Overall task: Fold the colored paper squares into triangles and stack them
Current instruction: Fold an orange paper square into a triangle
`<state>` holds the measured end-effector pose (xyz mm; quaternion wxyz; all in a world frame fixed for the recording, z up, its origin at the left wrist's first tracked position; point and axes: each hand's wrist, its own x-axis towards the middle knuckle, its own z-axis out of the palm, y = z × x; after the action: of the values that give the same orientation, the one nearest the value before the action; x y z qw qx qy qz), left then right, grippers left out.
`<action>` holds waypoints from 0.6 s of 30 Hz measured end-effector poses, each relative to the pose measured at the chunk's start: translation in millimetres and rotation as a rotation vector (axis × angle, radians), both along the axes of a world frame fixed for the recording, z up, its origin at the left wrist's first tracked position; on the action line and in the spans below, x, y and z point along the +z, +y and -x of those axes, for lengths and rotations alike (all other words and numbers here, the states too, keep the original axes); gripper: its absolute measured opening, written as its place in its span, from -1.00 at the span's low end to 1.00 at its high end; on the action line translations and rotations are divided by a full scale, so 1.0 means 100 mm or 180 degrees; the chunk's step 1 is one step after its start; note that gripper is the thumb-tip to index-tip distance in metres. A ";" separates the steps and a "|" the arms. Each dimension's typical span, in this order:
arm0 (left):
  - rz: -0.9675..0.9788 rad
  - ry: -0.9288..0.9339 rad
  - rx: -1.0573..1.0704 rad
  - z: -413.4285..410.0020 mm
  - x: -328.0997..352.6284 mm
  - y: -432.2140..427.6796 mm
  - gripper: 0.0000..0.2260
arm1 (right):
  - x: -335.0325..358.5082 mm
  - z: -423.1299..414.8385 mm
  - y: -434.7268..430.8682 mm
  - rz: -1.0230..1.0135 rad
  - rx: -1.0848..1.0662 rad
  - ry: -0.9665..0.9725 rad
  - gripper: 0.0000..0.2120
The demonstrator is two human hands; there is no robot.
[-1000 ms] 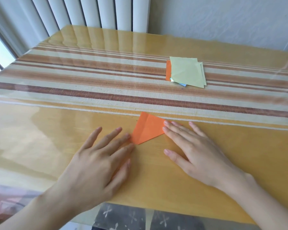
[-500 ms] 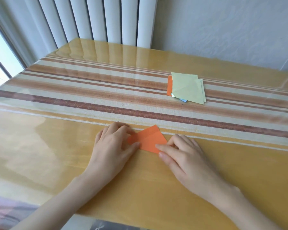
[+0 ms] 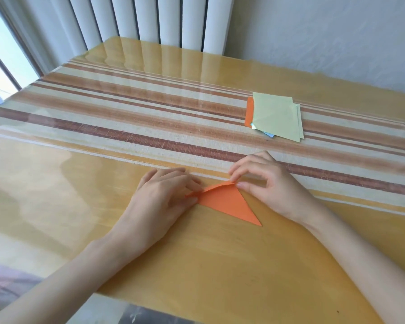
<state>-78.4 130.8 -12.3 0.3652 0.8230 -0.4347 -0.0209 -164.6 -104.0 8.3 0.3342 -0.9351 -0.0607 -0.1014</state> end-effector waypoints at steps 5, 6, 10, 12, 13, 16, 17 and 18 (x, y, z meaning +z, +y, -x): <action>-0.0199 -0.0566 -0.0236 0.09 0.06 0.03 -0.75 | -0.06 0.05 0.04 0.0841 0.0243 -0.0627 -0.81; -0.0288 -0.0751 -0.0274 0.11 0.07 0.06 -0.73 | -0.07 0.08 0.04 0.1099 0.0283 -0.0787 -0.78; -0.0824 -0.1226 -0.0532 0.22 0.10 0.18 -0.60 | -0.09 0.19 0.10 0.1998 0.0254 -0.1186 -0.74; -0.1059 -0.1151 -0.0594 0.27 0.08 0.24 -0.51 | -0.10 0.23 0.22 0.2056 0.0243 -0.0997 -0.66; -0.1136 -0.1107 -0.0617 0.28 0.08 0.26 -0.48 | -0.11 0.25 0.29 0.1976 0.0283 -0.0817 -0.60; -0.1272 -0.1062 -0.0711 0.28 0.06 0.29 -0.44 | -0.14 0.30 0.42 0.1870 0.0424 -0.0383 -0.47; -0.1290 -0.1065 -0.0729 0.27 0.06 0.30 -0.44 | -0.14 0.31 0.43 0.1887 0.0400 -0.0300 -0.45; -0.1296 -0.1072 -0.0738 0.26 0.08 0.30 -0.44 | -0.14 0.31 0.44 0.1892 0.0341 -0.0235 -0.43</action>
<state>-104.8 161.0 -4.7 0.1103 0.8161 -0.5672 -0.0124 -196.1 -59.7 -5.5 0.0483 -0.9830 -0.1491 -0.0953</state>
